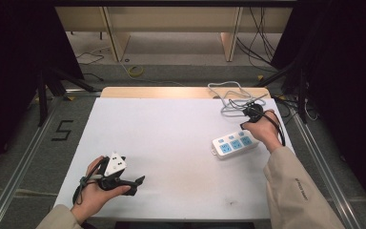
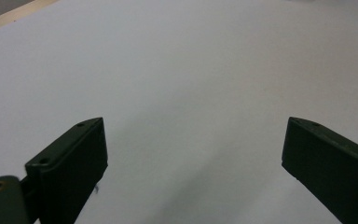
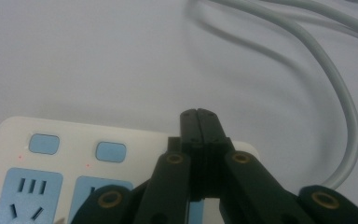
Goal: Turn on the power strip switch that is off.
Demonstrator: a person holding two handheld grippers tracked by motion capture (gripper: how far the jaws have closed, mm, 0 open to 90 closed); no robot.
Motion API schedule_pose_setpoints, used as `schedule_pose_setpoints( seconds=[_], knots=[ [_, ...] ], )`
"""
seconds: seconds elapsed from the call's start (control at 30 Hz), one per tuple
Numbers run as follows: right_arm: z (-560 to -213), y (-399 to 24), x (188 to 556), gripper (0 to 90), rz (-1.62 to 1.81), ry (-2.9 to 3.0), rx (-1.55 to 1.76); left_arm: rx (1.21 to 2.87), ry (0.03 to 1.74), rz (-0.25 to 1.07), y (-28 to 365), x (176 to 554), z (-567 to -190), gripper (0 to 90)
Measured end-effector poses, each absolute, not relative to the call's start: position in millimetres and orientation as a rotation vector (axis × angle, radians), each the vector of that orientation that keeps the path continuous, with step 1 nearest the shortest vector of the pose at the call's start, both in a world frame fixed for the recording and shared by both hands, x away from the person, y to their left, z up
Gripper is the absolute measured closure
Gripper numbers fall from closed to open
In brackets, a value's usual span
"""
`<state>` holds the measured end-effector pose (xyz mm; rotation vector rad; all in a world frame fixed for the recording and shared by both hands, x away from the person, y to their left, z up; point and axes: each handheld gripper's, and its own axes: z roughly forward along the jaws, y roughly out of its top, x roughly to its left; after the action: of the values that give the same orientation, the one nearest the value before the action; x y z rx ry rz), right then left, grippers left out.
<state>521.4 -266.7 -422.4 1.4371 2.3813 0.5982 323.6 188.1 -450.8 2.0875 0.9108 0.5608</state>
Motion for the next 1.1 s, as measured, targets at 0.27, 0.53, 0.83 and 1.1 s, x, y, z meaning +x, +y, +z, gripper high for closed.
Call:
schedule_pose_setpoints(
  seconds=[0.27, 0.53, 0.83, 1.1],
  knots=[
    [-424.0, -263.8, 522.2, 90.0, 0.58, 2.398, 1.446, 2.088, 0.91, 0.561, 187.9, 323.8, -450.8, 6.5],
    [-426.0, -262.9, 522.7, 90.0, 0.562, 2.419, 1.446, 2.087, 0.91, 0.56, 188.0, 323.8, -450.8, 6.5],
    [-427.4, -263.3, 522.6, 90.0, 0.542, 2.442, 1.457, 2.087, 0.911, 0.559, 187.8, 323.7, -450.8, 6.5],
    [-428.1, -263.0, 523.3, 90.0, 0.532, 2.452, 1.463, 2.087, 0.911, 0.559, 187.9, 323.9, -451.0, 6.6]
  ],
)
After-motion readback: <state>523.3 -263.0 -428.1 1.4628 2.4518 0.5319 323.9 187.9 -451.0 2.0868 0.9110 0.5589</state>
